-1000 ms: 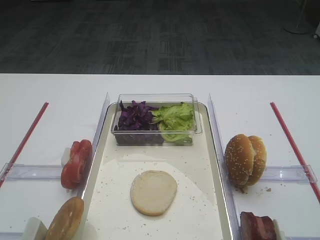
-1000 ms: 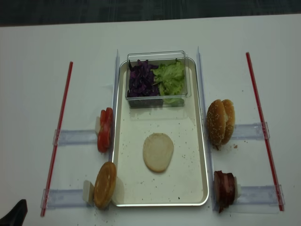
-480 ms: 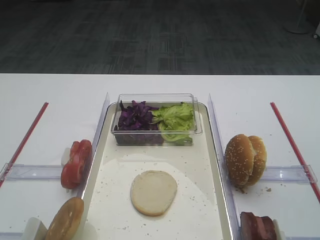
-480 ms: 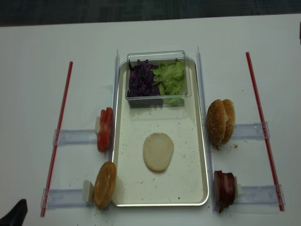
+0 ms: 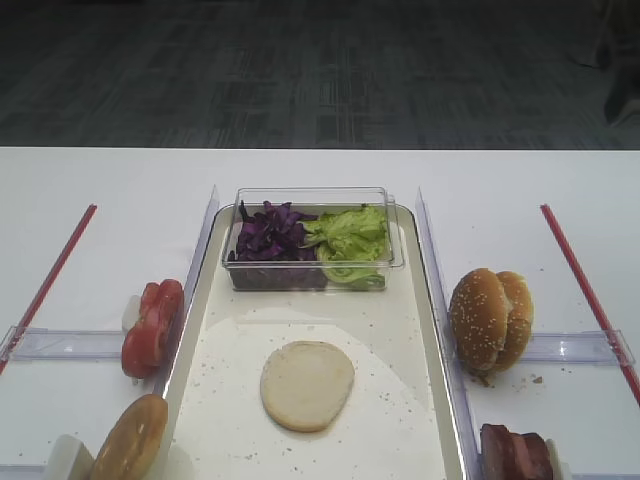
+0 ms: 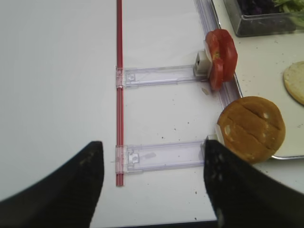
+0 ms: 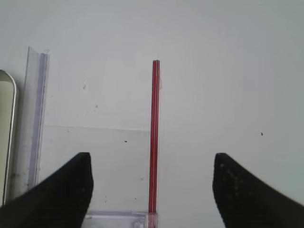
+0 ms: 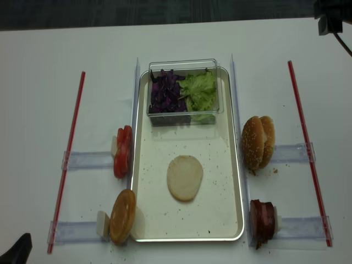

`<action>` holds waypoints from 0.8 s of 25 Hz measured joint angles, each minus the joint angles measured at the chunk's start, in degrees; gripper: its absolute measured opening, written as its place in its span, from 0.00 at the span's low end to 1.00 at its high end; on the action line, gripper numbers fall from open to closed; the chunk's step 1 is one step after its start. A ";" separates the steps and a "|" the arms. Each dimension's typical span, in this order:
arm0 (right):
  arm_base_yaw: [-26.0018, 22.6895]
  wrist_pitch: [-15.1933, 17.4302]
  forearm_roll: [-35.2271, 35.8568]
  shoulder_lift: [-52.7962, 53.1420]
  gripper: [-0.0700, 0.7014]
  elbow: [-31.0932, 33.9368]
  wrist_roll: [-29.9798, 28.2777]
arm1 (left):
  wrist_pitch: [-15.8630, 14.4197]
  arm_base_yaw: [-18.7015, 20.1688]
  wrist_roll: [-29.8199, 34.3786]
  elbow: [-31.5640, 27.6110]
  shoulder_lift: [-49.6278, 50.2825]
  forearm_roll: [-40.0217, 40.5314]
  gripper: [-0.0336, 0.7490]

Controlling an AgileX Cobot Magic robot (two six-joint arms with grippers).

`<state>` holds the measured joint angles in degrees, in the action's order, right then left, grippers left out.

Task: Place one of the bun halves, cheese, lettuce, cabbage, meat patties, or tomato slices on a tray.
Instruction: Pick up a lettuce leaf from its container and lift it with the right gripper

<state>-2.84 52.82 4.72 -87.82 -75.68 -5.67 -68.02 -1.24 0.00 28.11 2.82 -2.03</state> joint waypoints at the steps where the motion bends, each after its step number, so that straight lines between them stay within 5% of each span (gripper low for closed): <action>1: 0.00 -0.10 0.00 -1.47 0.80 -0.78 0.00 | 0.00 0.00 0.00 0.00 0.00 0.00 0.58; 20: 0.00 -0.77 3.23 -21.72 0.80 -7.26 -1.59 | 0.00 0.00 0.00 0.00 0.00 0.00 0.58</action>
<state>-2.84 52.05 7.95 -109.54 -82.94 -7.25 -68.02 -1.24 0.00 28.11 2.82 -2.03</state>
